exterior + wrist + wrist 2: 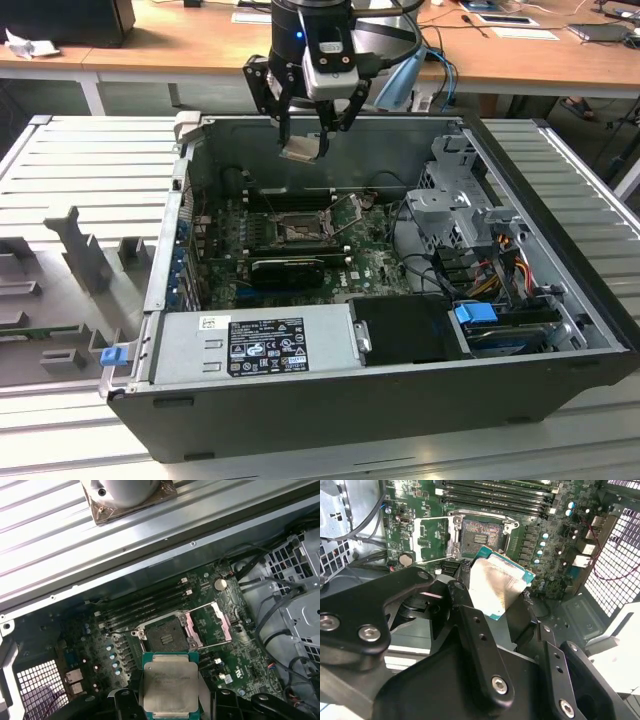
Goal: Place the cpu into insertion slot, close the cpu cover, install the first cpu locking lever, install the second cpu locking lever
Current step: 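Place the cpu into insertion slot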
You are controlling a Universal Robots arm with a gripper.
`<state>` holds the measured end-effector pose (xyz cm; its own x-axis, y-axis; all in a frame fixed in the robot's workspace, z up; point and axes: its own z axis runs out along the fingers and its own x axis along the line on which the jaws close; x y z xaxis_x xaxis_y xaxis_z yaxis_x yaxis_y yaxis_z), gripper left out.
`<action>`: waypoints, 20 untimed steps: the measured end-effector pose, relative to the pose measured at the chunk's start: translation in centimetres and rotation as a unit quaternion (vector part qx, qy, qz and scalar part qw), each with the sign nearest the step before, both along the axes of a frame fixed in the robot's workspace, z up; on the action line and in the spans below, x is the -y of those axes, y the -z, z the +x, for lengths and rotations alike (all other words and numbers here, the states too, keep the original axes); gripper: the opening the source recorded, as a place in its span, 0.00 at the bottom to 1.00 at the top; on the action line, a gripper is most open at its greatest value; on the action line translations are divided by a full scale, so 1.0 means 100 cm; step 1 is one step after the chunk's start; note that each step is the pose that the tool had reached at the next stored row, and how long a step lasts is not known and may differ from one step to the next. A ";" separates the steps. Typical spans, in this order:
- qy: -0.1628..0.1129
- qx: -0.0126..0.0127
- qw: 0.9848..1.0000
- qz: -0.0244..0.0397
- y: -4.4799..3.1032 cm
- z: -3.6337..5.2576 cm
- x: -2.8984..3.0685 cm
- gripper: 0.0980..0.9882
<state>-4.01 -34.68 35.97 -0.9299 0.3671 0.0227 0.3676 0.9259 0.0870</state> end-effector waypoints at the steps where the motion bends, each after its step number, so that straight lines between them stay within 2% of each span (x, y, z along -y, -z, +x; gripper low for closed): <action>1: 0.002 0.000 1.000 0.000 0.0000 0.0000 0.0000 0.48; 20: 0.037 0.000 0.999 0.000 0.0001 0.0000 0.0000 0.48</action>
